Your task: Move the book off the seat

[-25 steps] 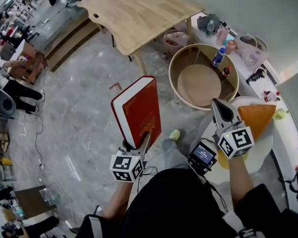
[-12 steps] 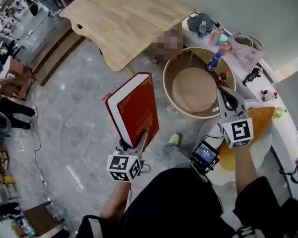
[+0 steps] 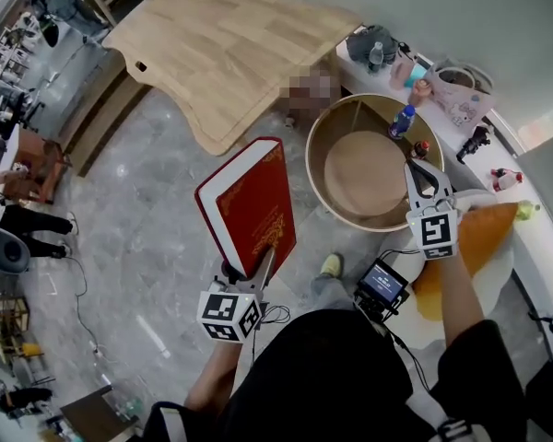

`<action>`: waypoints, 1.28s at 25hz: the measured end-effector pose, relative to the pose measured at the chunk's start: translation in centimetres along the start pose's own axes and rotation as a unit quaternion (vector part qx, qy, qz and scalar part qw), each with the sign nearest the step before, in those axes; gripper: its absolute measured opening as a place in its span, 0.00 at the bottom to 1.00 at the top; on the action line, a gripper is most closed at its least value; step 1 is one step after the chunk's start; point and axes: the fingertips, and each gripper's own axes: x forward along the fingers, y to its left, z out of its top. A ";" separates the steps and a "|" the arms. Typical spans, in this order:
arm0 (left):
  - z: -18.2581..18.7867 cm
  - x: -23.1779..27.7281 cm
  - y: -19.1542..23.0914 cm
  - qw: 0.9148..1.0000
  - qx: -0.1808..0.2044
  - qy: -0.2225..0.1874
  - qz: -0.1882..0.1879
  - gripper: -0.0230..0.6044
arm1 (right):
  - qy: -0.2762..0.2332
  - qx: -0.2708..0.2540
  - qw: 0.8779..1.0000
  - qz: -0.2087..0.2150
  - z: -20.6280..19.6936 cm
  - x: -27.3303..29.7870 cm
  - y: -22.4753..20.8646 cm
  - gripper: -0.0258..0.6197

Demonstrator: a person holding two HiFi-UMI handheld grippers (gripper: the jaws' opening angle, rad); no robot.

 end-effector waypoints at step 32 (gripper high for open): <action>7.0 16.1 -9.5 0.970 0.107 0.050 -0.213 0.43 | 0.007 0.236 0.962 -0.137 -6.1 -10.2 -6.2 0.05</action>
